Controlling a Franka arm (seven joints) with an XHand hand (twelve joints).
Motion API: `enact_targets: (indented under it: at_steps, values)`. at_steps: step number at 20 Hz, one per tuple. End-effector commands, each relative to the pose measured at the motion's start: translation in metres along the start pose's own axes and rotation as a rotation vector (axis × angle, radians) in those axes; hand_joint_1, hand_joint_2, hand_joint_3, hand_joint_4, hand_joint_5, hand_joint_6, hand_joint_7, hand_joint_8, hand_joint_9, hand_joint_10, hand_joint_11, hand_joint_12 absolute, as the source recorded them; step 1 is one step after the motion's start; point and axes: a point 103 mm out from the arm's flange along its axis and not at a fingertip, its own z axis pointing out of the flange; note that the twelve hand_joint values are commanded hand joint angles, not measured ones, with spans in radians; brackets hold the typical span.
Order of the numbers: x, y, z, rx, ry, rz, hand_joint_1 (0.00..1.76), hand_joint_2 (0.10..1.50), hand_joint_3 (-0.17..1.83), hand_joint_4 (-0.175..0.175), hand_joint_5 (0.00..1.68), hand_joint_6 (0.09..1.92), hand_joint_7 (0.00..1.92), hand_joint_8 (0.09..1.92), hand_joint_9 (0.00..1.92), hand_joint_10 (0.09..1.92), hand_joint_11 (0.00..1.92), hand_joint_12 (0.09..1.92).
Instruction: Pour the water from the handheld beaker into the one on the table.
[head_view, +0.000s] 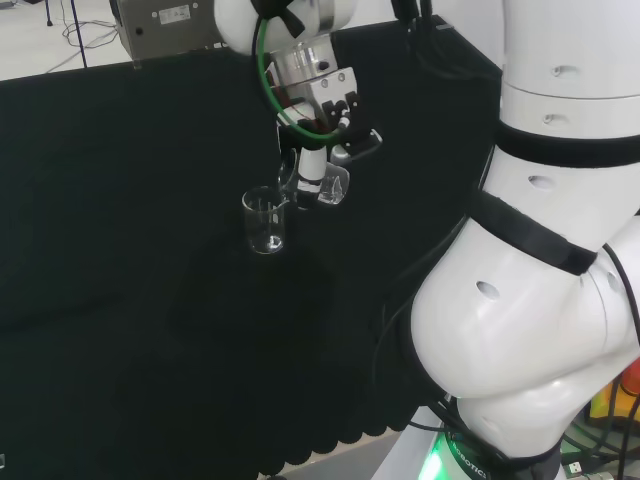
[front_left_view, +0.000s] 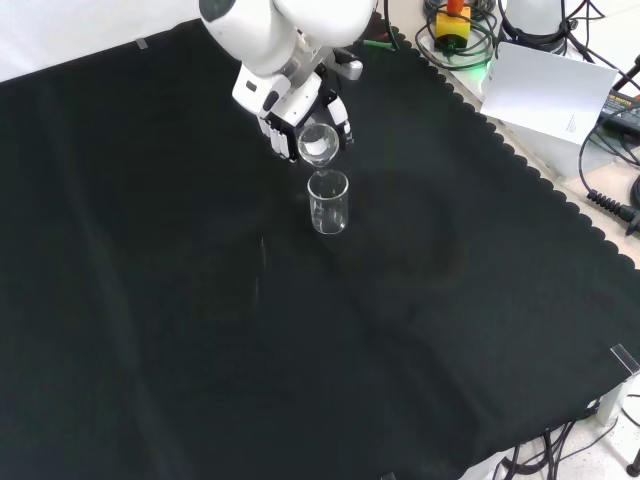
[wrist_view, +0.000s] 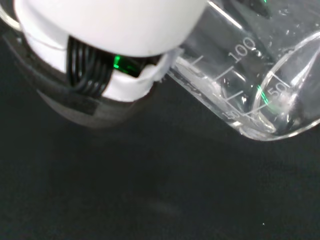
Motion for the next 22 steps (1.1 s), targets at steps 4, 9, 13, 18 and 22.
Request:
enact_targets:
  at_steps: [4, 9, 13, 18, 22]
  values:
    - [0.016, 0.004, -0.008, 0.067, -0.109, 0.034, 1.54, 0.69, 0.46, -0.175, 1.29, 0.52, 1.34, 0.47, 1.66, 0.09, 1.14, 0.82]
    - [0.021, 0.003, -0.013, 0.087, -0.132, 0.045, 1.54, 0.69, 0.46, -0.175, 1.29, 0.52, 1.35, 0.46, 1.66, 0.09, 1.14, 0.81]
    - [0.024, 0.002, -0.016, 0.089, -0.152, 0.054, 1.54, 0.69, 0.46, -0.175, 1.30, 0.52, 1.35, 0.45, 1.66, 0.09, 1.14, 0.81]
    - [0.030, 0.002, -0.018, 0.109, -0.204, 0.070, 1.54, 0.69, 0.46, -0.175, 1.30, 0.52, 1.35, 0.45, 1.66, 0.09, 1.14, 0.81]
    - [0.032, 0.003, -0.017, 0.134, -0.236, 0.084, 1.54, 0.69, 0.46, -0.175, 1.30, 0.52, 1.35, 0.45, 1.66, 0.09, 1.14, 0.81]
